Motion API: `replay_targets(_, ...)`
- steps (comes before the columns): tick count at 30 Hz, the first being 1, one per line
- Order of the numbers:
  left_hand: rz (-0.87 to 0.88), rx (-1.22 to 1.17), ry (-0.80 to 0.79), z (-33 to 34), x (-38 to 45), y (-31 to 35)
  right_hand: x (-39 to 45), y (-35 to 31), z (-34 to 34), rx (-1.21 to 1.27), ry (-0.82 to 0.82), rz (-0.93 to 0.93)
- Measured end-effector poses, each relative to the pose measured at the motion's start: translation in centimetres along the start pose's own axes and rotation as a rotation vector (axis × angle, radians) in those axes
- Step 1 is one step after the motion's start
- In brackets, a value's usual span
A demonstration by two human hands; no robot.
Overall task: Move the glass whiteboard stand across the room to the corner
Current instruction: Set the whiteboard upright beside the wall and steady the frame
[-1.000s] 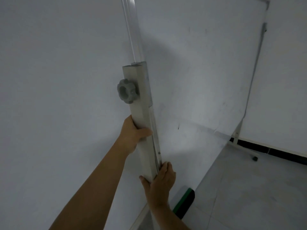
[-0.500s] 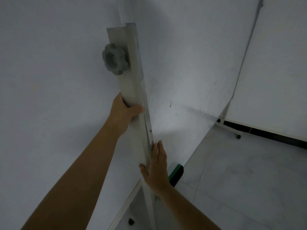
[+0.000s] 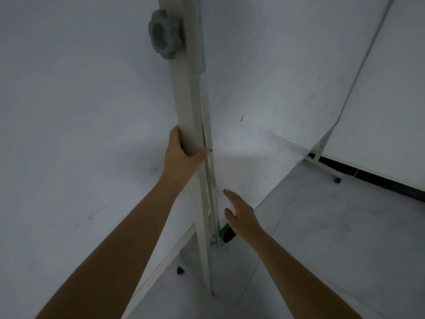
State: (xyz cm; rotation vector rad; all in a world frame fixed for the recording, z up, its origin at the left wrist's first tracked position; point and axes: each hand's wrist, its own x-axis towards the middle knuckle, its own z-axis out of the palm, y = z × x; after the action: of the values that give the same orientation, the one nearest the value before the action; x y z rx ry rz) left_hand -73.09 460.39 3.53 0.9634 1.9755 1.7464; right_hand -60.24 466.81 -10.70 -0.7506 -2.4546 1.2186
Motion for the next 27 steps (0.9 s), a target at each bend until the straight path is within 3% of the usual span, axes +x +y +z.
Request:
replay_targets(6,-0.129,0.102,0.105,2.5,-2.4,-7.2,-1.4,8.6,2.6,0.275,0.084,0.498)
replay_targets(10,-0.170,0.134,0.201,3.8,-3.9,-12.3,-1.4,13.8,6.5,0.363,0.013,0.768)
replay_targets(14,-0.162,0.150,0.215,4.2,-5.0,-16.2,0.5,15.8,10.4,0.769,-0.007,1.013)
replay_targets(19,-0.142,0.266,0.213,4.0,-5.2,-19.8,2.2,17.5,13.8,1.408,0.090,0.998)
replay_targets(23,-0.172,0.322,0.179,4.1,-5.8,-22.1,2.8,19.6,15.4,1.563,0.226,1.034)
replay_targets(27,-0.246,0.362,0.131,4.0,-6.8,-24.2,3.8,19.7,16.3,1.621,0.203,1.019)
